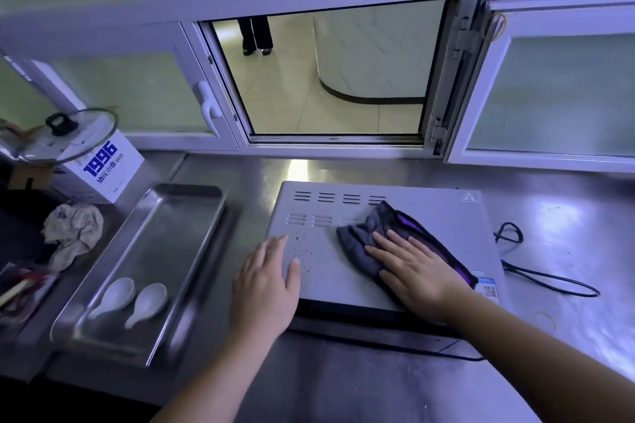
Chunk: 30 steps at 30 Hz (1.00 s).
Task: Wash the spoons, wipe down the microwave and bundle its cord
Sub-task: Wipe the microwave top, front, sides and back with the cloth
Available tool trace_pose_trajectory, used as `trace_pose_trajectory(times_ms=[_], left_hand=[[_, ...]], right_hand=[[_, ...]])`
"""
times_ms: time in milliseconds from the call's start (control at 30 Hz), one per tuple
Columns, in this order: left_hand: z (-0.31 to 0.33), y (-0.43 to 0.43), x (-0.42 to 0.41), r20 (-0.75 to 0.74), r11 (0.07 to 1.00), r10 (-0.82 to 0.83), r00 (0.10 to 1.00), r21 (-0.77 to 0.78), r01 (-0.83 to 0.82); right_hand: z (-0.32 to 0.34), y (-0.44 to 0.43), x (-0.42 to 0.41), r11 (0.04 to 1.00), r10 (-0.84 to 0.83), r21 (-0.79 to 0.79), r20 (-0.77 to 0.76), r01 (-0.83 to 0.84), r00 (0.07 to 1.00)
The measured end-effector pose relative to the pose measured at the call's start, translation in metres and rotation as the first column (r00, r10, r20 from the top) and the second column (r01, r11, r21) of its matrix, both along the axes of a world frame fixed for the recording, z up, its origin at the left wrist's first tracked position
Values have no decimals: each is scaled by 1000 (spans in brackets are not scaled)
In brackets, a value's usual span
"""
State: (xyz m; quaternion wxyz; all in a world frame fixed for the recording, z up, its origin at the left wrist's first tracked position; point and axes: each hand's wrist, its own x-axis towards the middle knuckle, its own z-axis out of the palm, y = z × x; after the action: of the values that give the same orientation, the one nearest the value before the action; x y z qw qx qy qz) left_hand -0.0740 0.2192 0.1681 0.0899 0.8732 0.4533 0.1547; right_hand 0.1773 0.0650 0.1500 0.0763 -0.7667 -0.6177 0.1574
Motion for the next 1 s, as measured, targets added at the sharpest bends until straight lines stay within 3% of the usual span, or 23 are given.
trace_pose_trajectory(times_ms=[100, 200, 367, 467, 767, 1000], left_hand=[[-1, -4, 3, 1, 1000, -9, 1000, 5, 9], [-6, -7, 4, 6, 1000, 2, 1000, 7, -2], [-17, -16, -6, 7, 999, 45, 999, -1, -45], [-20, -17, -13, 18, 998, 63, 998, 3, -63], [-22, 16, -27, 16, 1000, 10, 1000, -14, -10], [-21, 49, -35, 48, 997, -71, 996, -22, 72]], right_hand=[[-4, -43, 7, 999, -48, -10, 55, 48, 997], [-8, -77, 11, 979, -201, 39, 78, 198, 976], [-16, -95, -11, 866, -498, 95, 91, 490, 862], [-18, -89, -26, 821, -571, 75, 71, 566, 818], [-11, -28, -89, 858, -514, 34, 43, 513, 857], [-4, 45, -142, 955, -293, 55, -4, 293, 956]])
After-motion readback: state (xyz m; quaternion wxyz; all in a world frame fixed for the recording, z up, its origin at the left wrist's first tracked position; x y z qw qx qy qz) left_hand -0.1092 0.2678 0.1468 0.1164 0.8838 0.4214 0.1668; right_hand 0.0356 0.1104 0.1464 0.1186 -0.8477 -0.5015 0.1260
